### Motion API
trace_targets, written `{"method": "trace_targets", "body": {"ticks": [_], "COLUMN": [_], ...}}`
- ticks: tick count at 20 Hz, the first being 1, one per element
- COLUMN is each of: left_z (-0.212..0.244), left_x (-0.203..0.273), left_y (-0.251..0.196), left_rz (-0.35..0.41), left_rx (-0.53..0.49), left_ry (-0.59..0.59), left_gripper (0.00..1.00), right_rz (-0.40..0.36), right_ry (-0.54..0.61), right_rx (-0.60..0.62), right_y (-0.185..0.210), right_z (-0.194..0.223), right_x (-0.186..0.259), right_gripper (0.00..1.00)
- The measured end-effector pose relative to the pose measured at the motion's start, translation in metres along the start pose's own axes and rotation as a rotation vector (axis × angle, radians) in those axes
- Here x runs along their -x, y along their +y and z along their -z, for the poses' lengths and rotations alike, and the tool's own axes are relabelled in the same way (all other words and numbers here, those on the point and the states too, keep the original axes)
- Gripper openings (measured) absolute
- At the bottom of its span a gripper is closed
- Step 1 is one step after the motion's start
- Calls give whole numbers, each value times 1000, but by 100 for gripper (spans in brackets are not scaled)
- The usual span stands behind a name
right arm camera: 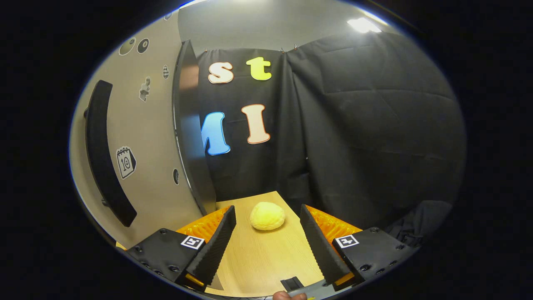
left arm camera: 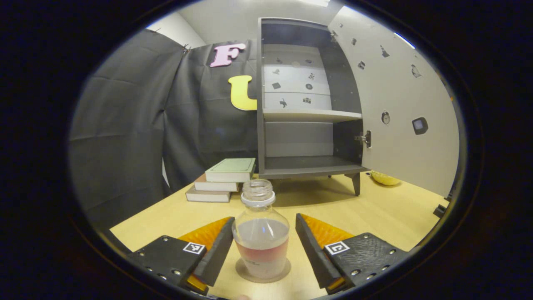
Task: Open the cabinet door with the right hand, grasp the bottle in the cabinet with the left hand and place it on the coaster, then close the cabinet door with the right hand.
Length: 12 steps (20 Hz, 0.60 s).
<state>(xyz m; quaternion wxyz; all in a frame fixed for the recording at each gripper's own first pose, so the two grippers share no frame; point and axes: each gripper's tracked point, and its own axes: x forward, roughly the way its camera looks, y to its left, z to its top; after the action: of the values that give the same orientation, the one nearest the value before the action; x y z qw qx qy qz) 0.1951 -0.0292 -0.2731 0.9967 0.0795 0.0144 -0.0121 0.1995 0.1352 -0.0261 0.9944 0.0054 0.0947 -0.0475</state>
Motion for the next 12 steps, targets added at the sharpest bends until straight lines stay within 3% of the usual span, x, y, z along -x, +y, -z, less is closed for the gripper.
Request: {"method": "trace_targets", "body": {"ticks": [8,9,12], "left_z": [-90,-104,-139], "left_x": [27,35,63], "left_y": [6,3,1], "left_rz": [24,38,40], "left_rx": [46,74,102], "left_ry": [-67,-76,-83], "left_gripper": [89,89,86], "right_rz": [-16,-16,-3], "right_ry": [-49,-58,-91], "right_rx": [-2,-5,4], "right_y": [4,3,-2], "right_z": [-13,-14,-22], "right_x": [15,17,27], "right_gripper": [98,93,98]}}
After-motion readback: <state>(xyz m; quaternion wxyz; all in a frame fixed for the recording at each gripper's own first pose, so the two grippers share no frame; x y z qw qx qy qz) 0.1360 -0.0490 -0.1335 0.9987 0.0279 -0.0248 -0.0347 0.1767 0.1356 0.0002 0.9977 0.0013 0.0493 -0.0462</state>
